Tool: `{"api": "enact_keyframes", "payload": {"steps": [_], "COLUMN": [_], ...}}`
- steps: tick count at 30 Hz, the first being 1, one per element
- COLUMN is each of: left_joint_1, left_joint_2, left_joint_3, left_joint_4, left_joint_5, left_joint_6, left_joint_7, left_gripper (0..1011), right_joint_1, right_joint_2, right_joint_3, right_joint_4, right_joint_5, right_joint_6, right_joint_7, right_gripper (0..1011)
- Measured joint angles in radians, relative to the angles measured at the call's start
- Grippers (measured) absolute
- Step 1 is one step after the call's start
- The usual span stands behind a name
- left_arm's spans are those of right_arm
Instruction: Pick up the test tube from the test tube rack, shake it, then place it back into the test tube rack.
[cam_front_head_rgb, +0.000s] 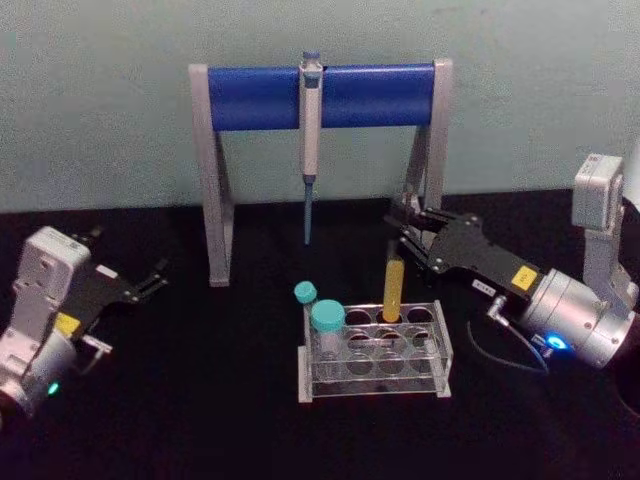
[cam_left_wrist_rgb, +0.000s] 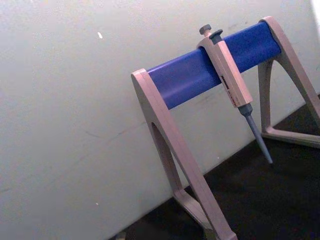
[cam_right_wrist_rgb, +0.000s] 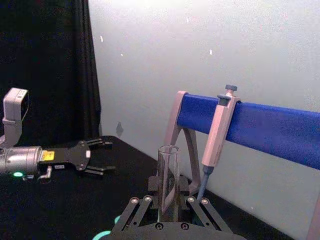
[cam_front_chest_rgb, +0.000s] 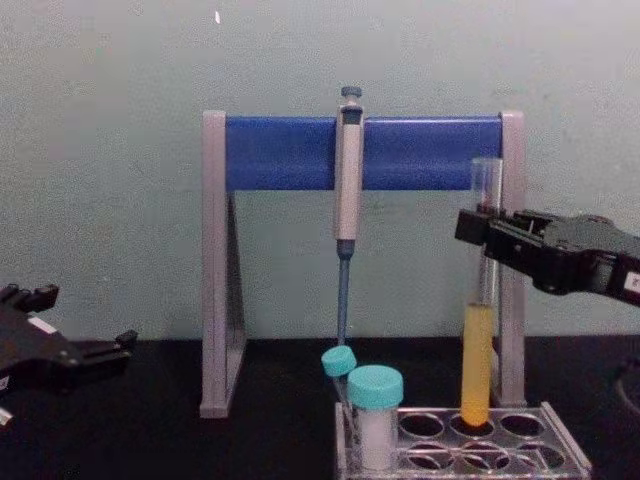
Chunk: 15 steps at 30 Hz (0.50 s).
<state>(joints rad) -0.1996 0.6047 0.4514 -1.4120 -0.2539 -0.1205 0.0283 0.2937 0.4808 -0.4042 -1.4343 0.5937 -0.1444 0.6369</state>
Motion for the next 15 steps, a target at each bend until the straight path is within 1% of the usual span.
{"api": "enact_keyframes", "payload": {"steps": [15], "left_joint_1": [0.0], "left_joint_2": [0.0], "left_joint_3": [0.0], "left_joint_4": [0.0], "left_joint_5": [0.0], "left_joint_6": [0.0], "left_joint_7": [0.0], "left_gripper": [1001], "right_joint_1": [0.009], "right_joint_2": [-0.013], "right_joint_3": [-0.003], "right_joint_4": [0.025], "right_joint_5": [-0.008], "right_joint_6": [-0.004], "right_joint_7": [0.001], "right_gripper": [224]}}
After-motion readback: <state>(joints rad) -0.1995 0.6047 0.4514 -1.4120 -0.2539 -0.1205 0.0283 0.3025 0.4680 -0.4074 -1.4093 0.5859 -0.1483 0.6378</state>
